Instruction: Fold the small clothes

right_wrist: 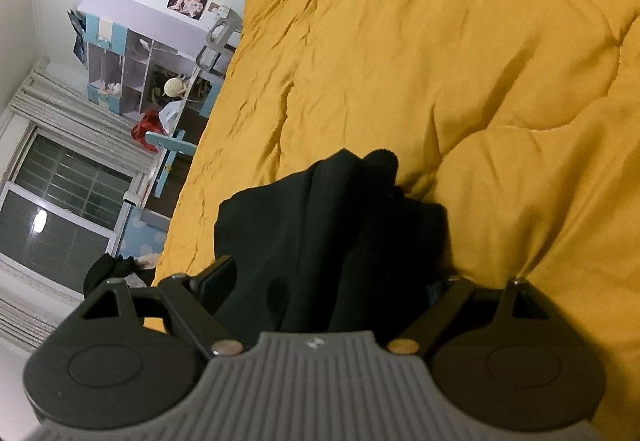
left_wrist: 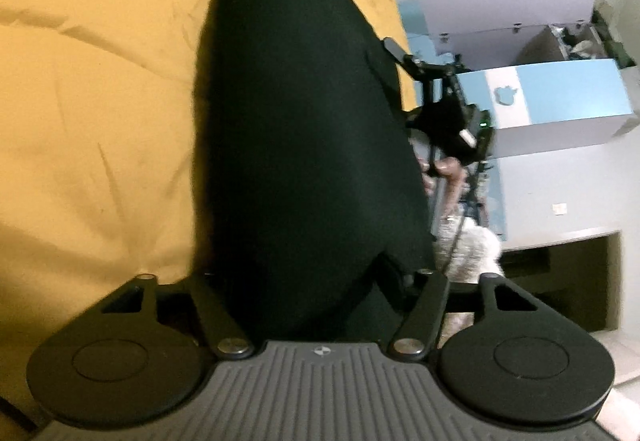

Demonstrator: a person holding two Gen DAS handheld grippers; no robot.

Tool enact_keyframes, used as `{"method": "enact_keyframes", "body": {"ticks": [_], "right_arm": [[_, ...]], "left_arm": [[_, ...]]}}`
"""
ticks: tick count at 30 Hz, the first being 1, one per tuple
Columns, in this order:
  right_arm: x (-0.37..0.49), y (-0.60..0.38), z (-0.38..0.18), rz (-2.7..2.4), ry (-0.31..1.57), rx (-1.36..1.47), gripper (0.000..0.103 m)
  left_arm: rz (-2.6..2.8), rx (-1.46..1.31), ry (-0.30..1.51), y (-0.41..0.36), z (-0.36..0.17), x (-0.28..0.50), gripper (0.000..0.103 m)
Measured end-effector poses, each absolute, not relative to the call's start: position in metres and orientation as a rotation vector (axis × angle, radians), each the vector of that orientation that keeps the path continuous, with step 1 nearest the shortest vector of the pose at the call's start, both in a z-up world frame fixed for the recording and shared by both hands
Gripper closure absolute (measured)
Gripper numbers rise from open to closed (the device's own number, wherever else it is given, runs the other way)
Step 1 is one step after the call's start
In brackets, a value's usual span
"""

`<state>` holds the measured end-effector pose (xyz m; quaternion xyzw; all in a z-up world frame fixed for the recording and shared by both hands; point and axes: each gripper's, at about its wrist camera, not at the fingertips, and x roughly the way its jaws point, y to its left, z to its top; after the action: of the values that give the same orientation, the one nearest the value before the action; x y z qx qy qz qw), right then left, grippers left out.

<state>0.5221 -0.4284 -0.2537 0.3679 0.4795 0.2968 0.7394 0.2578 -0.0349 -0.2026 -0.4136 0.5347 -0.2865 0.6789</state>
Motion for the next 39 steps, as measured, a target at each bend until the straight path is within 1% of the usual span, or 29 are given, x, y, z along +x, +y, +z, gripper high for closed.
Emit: {"method": "enact_keyframes", "body": {"ticks": [2, 11, 12, 13, 16, 22, 23, 24, 26, 27, 30, 34, 39], "right_arm": [[0.523, -0.426, -0.253, 0.643, 1.057, 0.802, 0.02], [0.524, -0.416, -0.251, 0.606, 1.058, 0.755, 0.021], [0.523, -0.414, -0.25, 0.595, 1.057, 0.736, 0.027], [0.523, -0.413, -0.25, 0.579, 1.058, 0.711, 0.037], [0.523, -0.417, -0.252, 0.555, 1.057, 0.729, 0.058], [0.517, -0.414, -0.244, 0.527, 1.026, 0.723, 0.068], [0.516, -0.414, -0.24, 0.522, 1.019, 0.719, 0.069], [0.515, -0.413, -0.235, 0.517, 1.01, 0.716, 0.071], [0.512, -0.413, -0.224, 0.512, 0.989, 0.723, 0.074], [0.51, -0.413, -0.216, 0.51, 0.974, 0.733, 0.075], [0.504, -0.406, -0.185, 0.51, 0.943, 0.738, 0.077], [0.498, -0.38, -0.132, 0.563, 0.904, 0.648, 0.077], [0.497, -0.329, -0.066, 0.673, 0.828, 0.602, 0.077]], "left_arm": [[-0.609, -0.91, 1.203, -0.039, -0.202, 0.256, 0.044], [-0.571, -0.894, 1.207, -0.05, -0.203, 0.255, 0.044], [-0.57, -0.893, 1.206, -0.052, -0.202, 0.256, 0.044], [-0.569, -0.892, 1.205, -0.053, -0.202, 0.255, 0.044], [-0.564, -0.891, 1.203, -0.053, -0.2, 0.255, 0.045], [-0.533, -0.897, 1.184, -0.051, -0.197, 0.251, 0.059], [-0.527, -0.902, 1.178, -0.051, -0.196, 0.25, 0.063], [-0.524, -0.905, 1.171, -0.051, -0.194, 0.249, 0.066], [-0.532, -0.914, 1.139, -0.05, -0.187, 0.246, 0.074], [-0.538, -0.92, 1.124, -0.049, -0.183, 0.246, 0.076], [-0.564, -0.945, 1.083, -0.044, -0.168, 0.245, 0.078], [-0.584, -0.953, 1.021, -0.032, -0.145, 0.243, 0.078], [-0.587, -0.955, 0.892, 0.009, -0.099, 0.225, 0.078]]}}
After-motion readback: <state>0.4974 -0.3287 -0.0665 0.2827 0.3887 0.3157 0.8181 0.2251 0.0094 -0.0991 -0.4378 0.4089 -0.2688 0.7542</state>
